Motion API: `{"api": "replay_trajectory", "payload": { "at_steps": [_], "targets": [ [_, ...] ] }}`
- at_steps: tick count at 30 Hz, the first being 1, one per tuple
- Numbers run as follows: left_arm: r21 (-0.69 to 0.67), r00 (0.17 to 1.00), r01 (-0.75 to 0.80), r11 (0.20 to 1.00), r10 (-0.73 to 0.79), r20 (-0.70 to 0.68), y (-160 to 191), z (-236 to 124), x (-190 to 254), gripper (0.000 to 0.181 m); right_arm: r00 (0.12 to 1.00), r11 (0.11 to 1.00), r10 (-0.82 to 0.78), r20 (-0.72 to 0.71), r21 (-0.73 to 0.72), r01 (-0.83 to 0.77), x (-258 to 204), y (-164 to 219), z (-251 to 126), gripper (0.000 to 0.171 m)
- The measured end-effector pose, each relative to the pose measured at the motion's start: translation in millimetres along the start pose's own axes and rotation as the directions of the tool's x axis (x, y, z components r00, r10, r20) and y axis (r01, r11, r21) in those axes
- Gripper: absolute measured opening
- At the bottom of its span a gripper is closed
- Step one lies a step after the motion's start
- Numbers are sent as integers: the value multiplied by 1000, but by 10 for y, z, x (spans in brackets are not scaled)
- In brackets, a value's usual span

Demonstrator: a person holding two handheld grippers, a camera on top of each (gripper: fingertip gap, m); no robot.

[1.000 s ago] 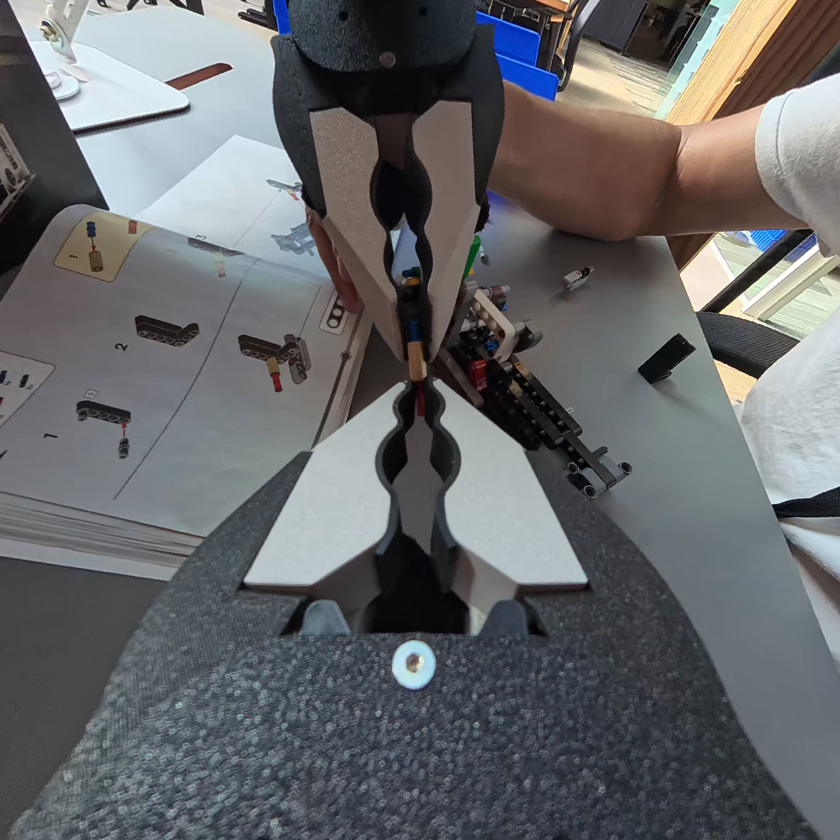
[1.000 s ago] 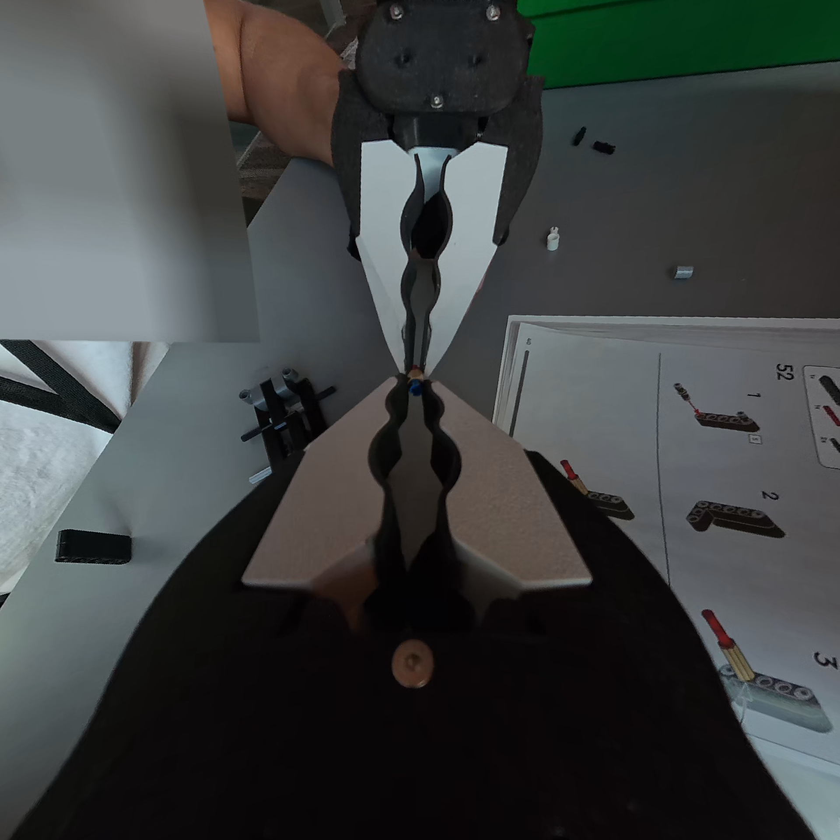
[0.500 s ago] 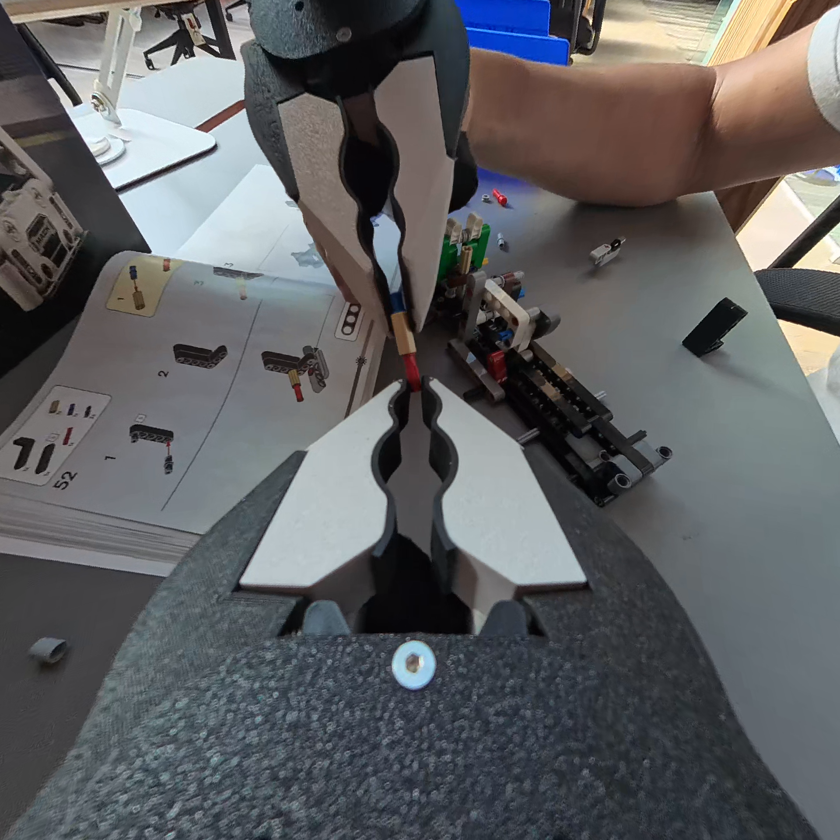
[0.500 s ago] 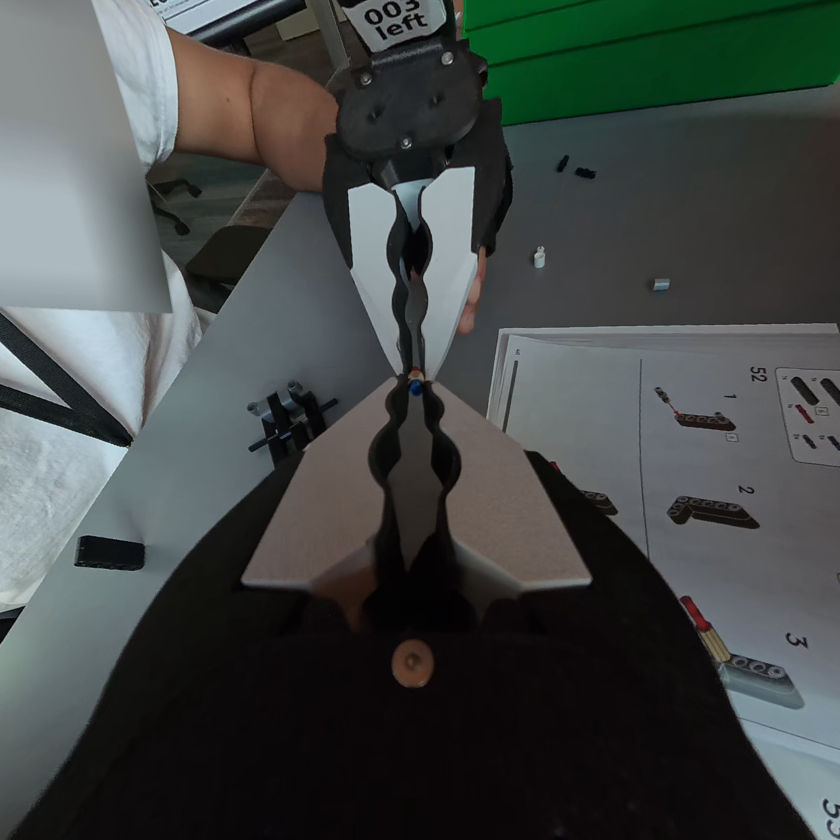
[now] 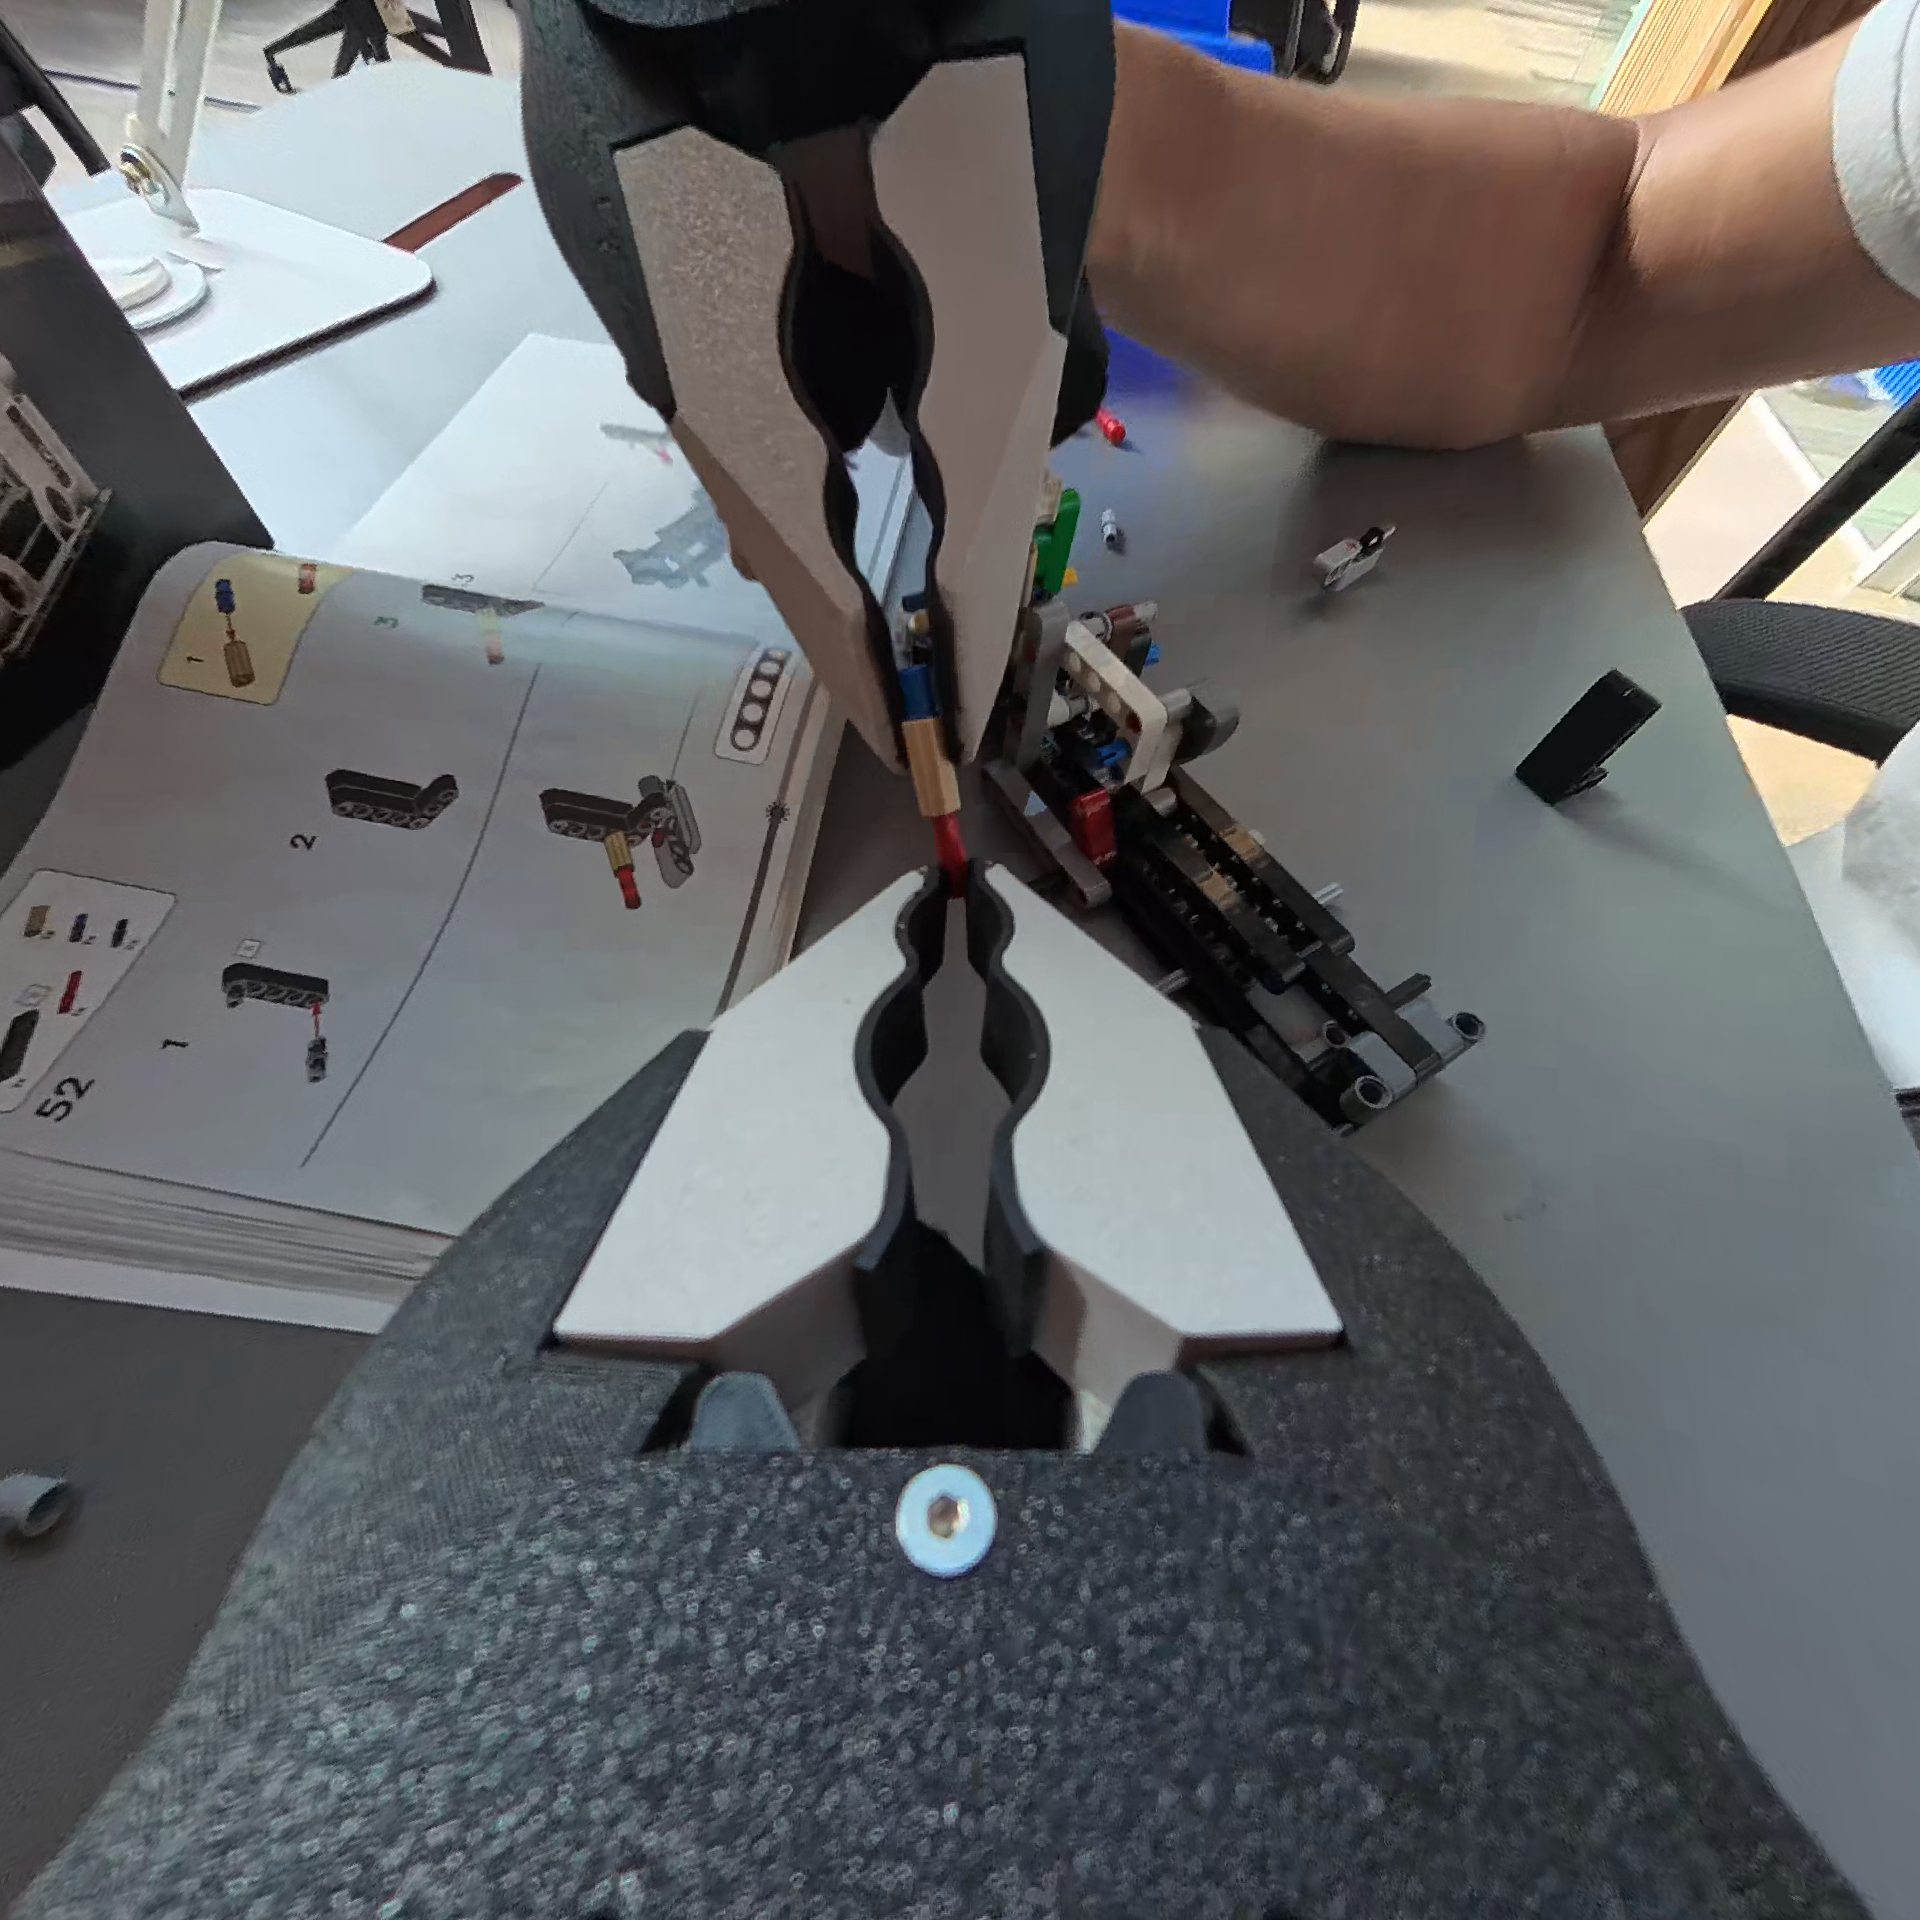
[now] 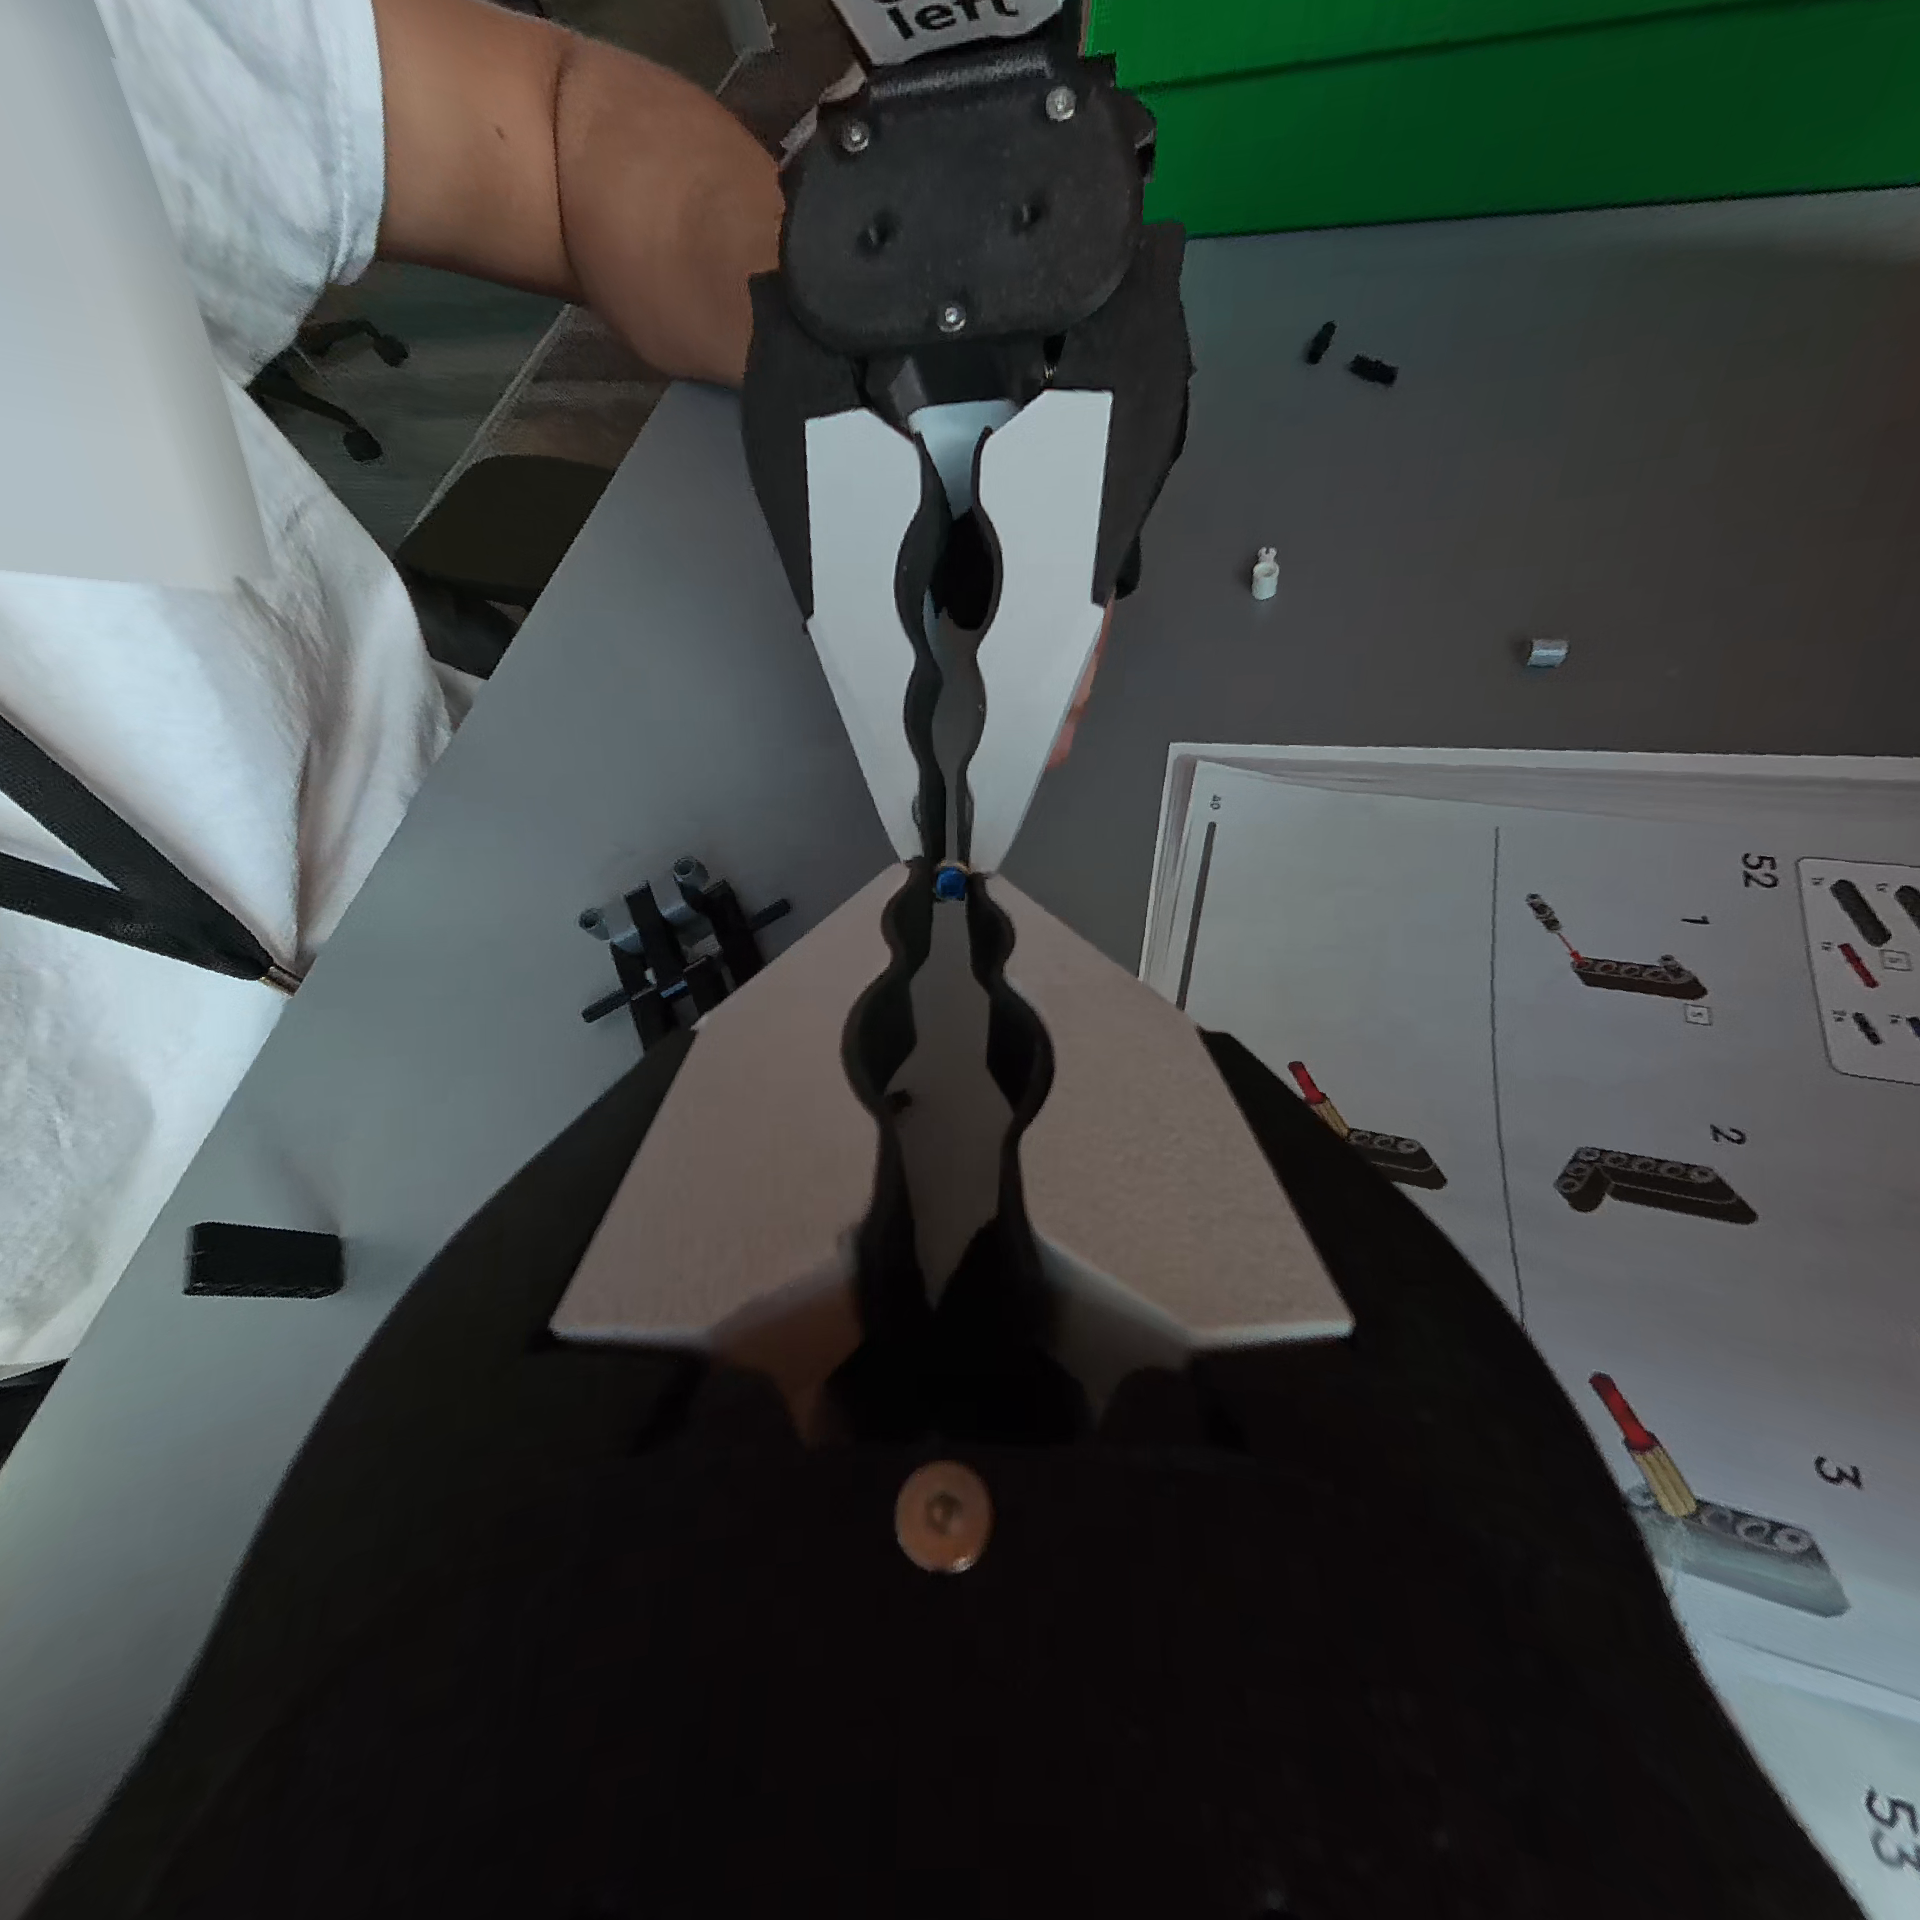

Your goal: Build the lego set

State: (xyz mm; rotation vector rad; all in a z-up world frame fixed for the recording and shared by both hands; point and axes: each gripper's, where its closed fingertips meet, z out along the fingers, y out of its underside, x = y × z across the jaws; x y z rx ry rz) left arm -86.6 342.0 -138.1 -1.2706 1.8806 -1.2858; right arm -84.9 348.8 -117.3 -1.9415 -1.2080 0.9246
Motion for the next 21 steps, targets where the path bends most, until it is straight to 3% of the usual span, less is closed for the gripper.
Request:
{"api": "replay_trajectory", "payload": {
  "at_steps": [2, 4, 8, 12, 18, 21],
  "targets": [
    [34, 1000, 19, 999, -19, -10, -92, -55, 6, 2, 999, 1000, -3, -51, -21, 2, -26, -24, -96, 8],
    [56, 1000, 26, 998, -26, -1, -145, -96, 13, 3, 992, 1000, 2, -127, -3, -3, -64, -56, -256, 24],
    [33, 999, 12, 999, -14, 52, -115, -95, -42, 3, 940, 998, 59, -335, 4, -61, -164, 141, -685, 24],
    [1, 998, 5, 1000, -5, 70, -2, -15, -72, 3, 888, 977, 182, -422, 177, -116, -473, 342, -1033, 23],
    [-63, 998, 23, 998, -20, 56, 96, 96, -93, 3, 851, 870, 260, -456, 493, -2, -682, 390, -1444, 13],
    [-106, 998, 7, 994, 0, 69, 154, 137, -93, 3, 846, 880, 275, -458, 473, -30, -647, 469, -1431, 12]
  ]
}}
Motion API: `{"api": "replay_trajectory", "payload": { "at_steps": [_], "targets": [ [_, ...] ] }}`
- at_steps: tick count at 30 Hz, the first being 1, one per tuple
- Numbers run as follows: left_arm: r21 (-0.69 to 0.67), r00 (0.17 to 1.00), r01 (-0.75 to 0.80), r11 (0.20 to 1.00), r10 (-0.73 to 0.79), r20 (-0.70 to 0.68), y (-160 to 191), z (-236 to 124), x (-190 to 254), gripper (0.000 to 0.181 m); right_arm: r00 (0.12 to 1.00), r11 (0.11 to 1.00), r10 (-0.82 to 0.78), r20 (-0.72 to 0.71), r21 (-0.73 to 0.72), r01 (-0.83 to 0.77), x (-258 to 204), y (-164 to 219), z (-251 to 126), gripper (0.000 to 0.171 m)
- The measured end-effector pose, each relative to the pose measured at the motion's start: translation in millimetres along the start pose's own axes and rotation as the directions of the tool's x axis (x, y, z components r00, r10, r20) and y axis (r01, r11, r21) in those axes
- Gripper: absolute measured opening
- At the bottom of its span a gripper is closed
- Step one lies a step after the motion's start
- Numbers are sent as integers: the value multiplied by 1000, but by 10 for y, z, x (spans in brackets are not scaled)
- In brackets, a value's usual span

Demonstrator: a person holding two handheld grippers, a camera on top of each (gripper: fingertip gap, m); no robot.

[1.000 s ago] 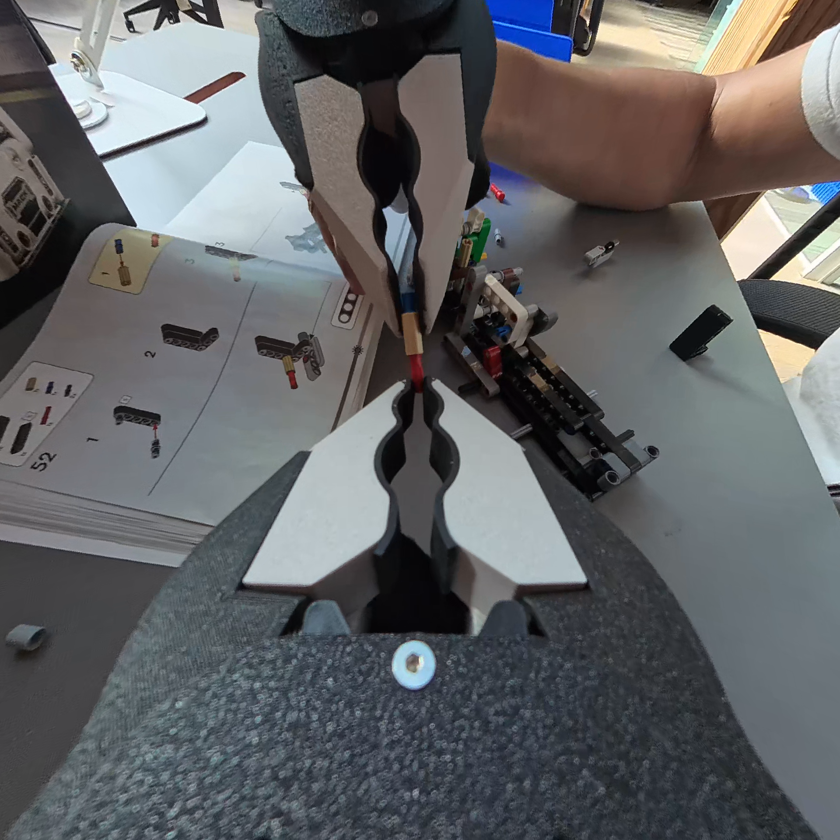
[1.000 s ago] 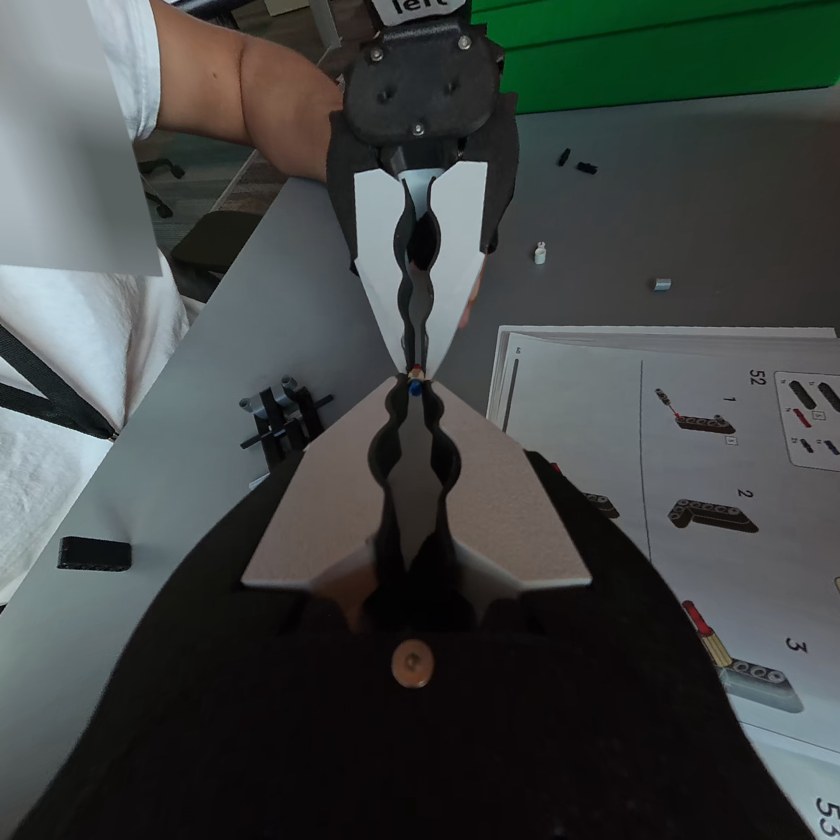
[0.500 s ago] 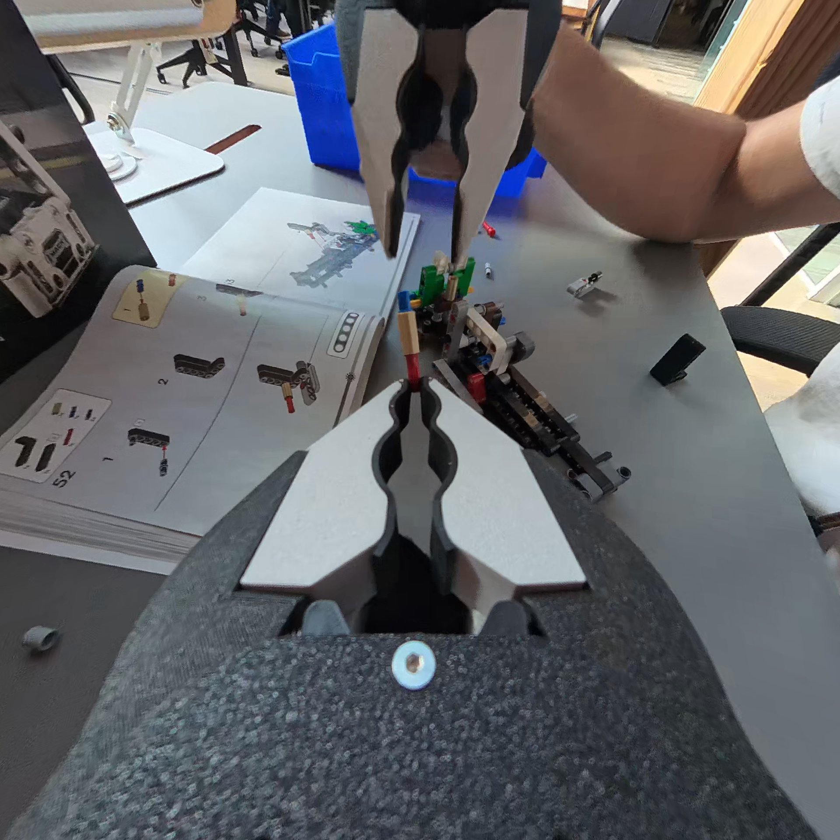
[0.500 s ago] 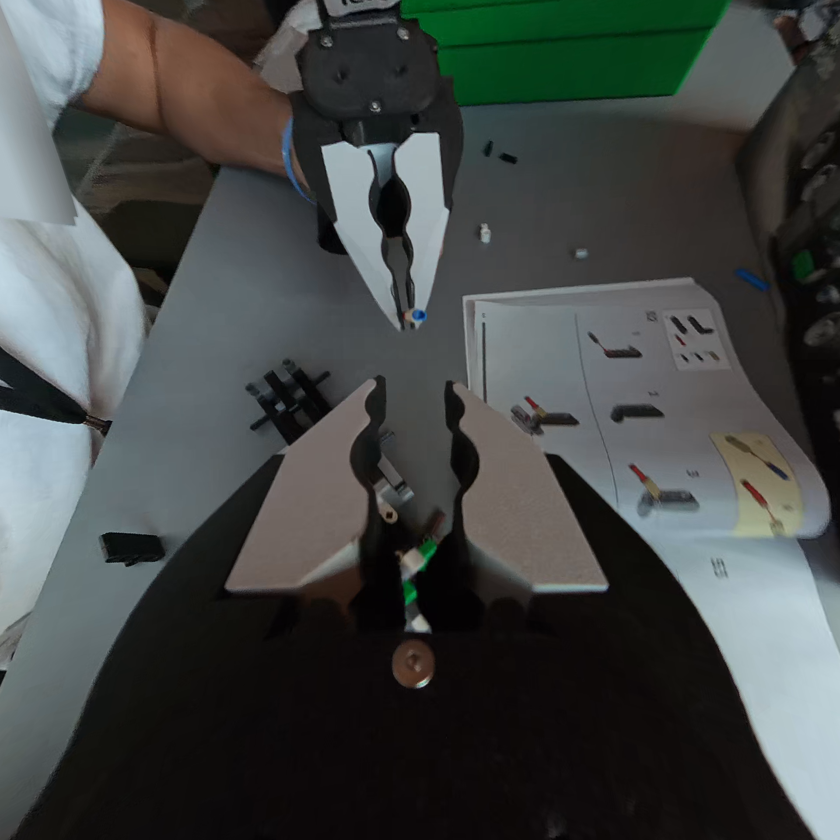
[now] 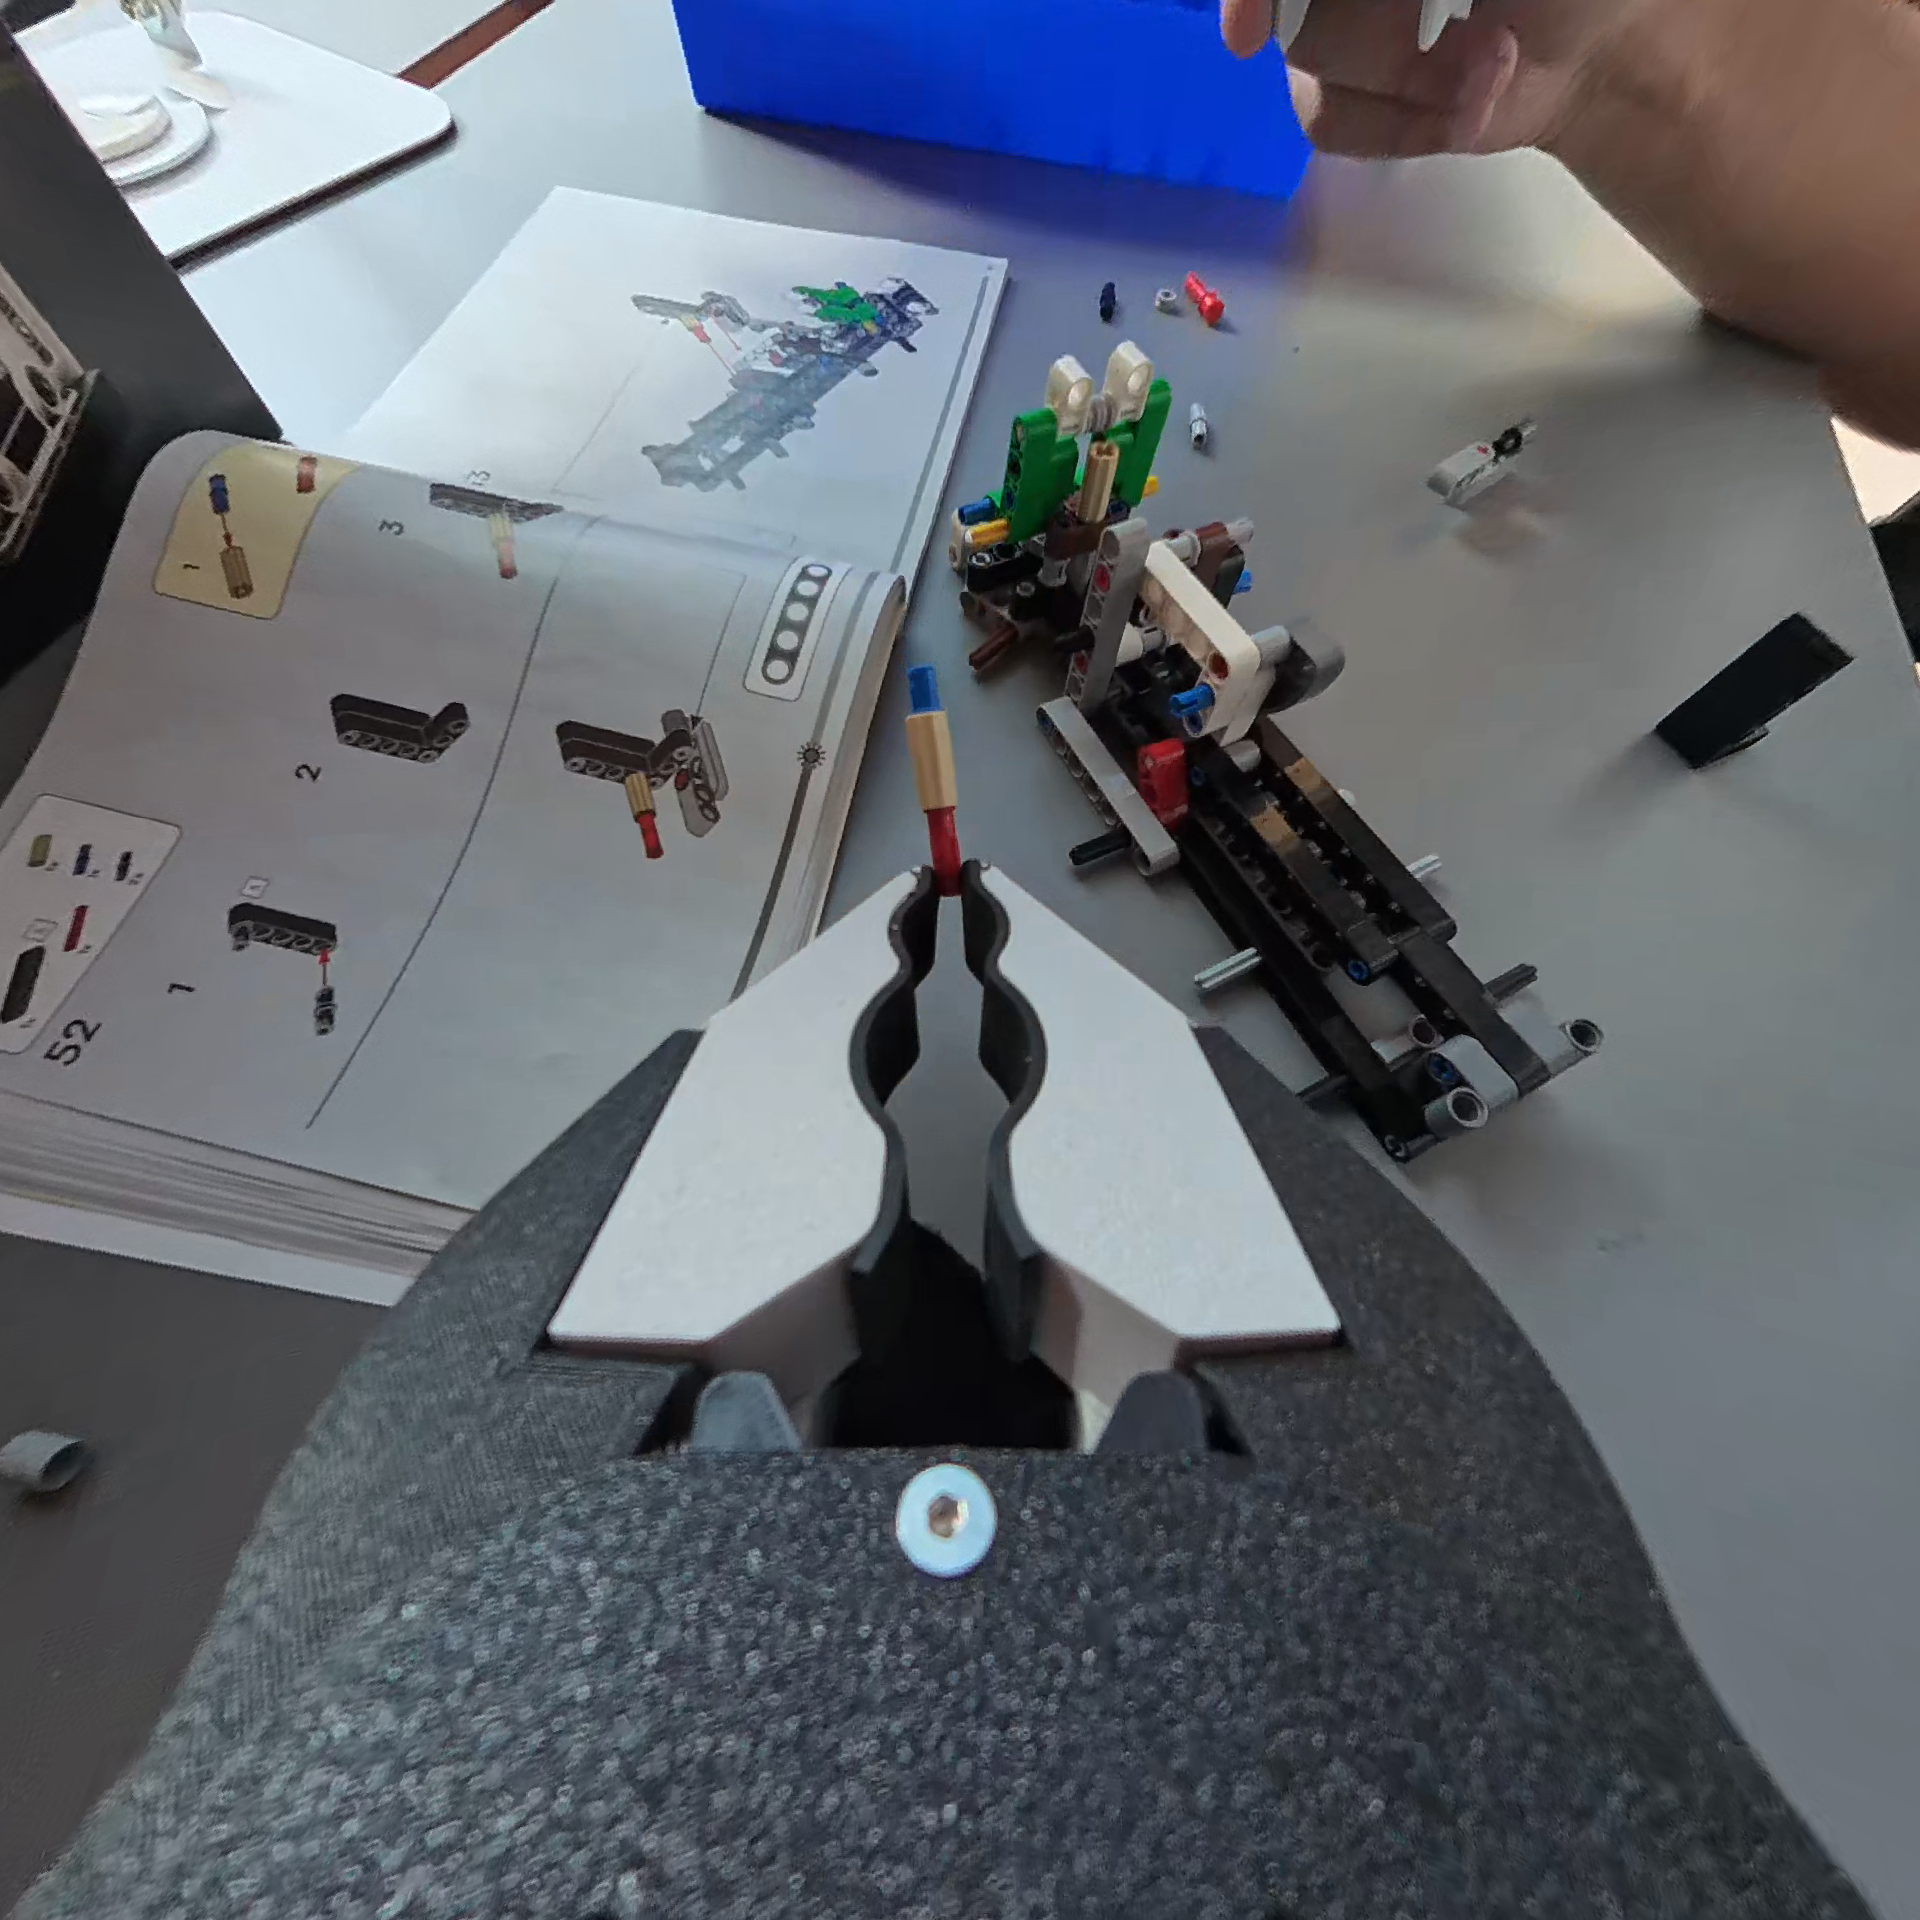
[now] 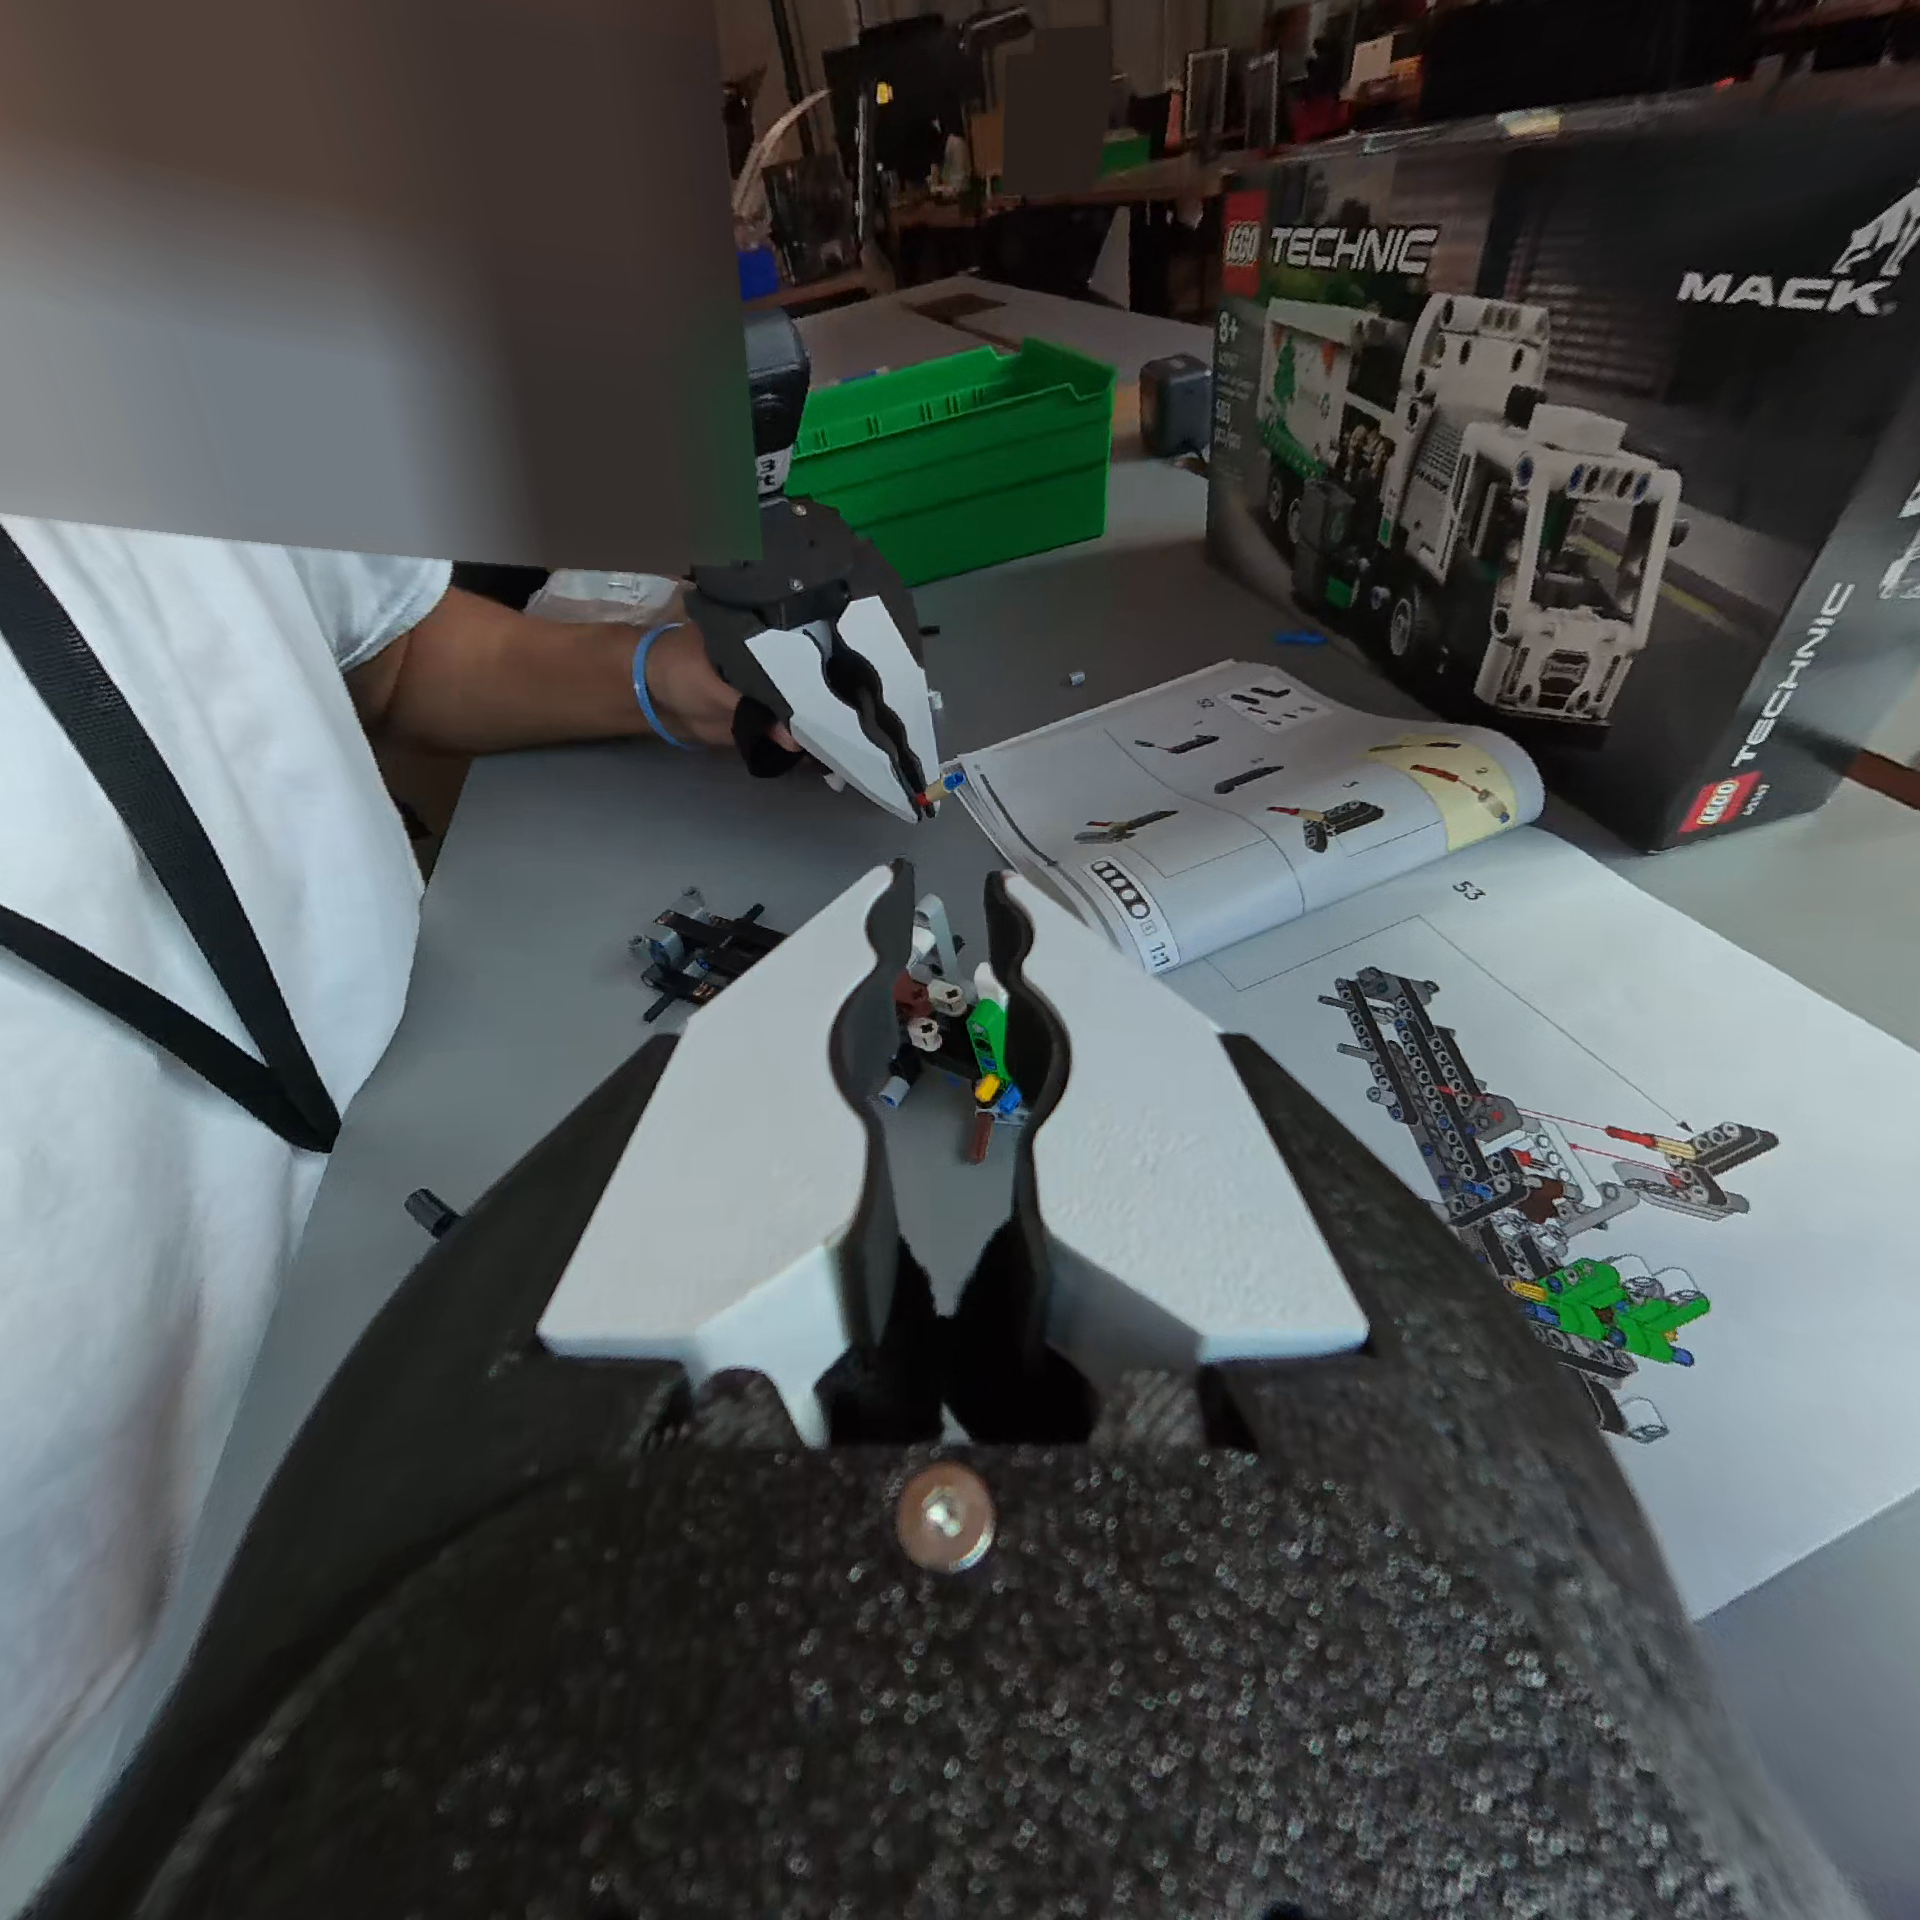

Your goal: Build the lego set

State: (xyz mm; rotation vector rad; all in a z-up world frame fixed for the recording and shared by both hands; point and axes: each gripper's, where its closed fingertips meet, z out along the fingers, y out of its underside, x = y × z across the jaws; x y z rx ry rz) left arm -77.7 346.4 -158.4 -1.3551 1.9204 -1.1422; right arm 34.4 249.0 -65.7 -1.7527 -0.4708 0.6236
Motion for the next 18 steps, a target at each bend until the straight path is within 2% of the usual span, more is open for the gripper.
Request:
{"api": "replay_trajectory", "payload": {
  "at_steps": [6, 18],
  "targets": [
    [-40, 999, -31, 999, 32, 4, 50, 44, 27, 3, 999, 998, 15, 39, -68, -12, -73, 233, 134, 12],
    [-49, 999, -48, 998, 48, -5, 62, 52, 55, 3, 1000, 999, -6, 6, -50, 6, -51, 157, 92, 11]
  ]
}}
